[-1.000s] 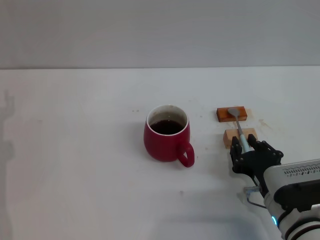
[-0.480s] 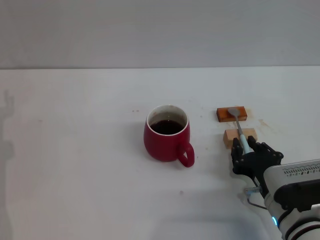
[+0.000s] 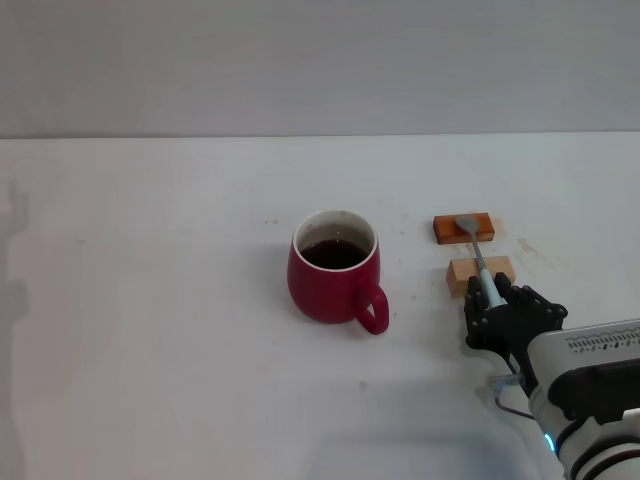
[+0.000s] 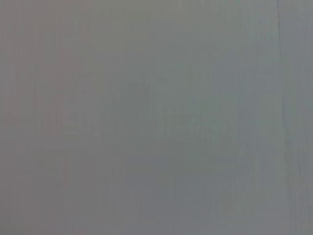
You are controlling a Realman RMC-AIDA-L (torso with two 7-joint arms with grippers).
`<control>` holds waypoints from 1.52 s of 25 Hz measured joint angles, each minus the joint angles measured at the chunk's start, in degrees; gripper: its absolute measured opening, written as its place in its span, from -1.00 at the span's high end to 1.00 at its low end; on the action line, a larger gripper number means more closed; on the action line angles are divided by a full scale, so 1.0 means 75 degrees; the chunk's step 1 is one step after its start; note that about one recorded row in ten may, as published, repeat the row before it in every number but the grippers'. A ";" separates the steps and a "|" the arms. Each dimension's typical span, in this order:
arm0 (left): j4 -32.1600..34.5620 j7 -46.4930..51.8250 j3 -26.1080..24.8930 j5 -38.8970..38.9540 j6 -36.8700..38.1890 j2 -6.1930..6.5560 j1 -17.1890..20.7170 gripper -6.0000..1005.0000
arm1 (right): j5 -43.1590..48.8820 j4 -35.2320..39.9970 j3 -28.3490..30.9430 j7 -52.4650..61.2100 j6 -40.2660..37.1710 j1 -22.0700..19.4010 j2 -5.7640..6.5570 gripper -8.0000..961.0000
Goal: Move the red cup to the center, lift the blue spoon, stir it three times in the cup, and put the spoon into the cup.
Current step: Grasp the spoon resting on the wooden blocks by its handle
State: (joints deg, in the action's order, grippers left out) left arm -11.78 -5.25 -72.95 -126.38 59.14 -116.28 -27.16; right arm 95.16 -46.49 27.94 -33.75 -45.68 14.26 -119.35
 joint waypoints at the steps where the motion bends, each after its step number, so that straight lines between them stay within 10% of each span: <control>1: 0.0000 -0.0001 0.0000 0.0001 0.0000 0.0000 0.0000 -0.33 | -0.0004 0.0002 0.0001 0.0000 -0.0001 -0.0003 0.0000 0.42; 38: 0.0013 -0.0011 0.0000 -0.0013 -0.0003 0.0000 0.0001 -0.32 | -0.0114 0.0011 0.0001 0.0012 -0.0074 -0.0071 0.0014 0.62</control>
State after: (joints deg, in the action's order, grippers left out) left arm -11.69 -5.33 -72.94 -126.48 59.12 -116.28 -27.16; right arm 94.30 -46.40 27.95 -33.65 -46.24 13.73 -119.25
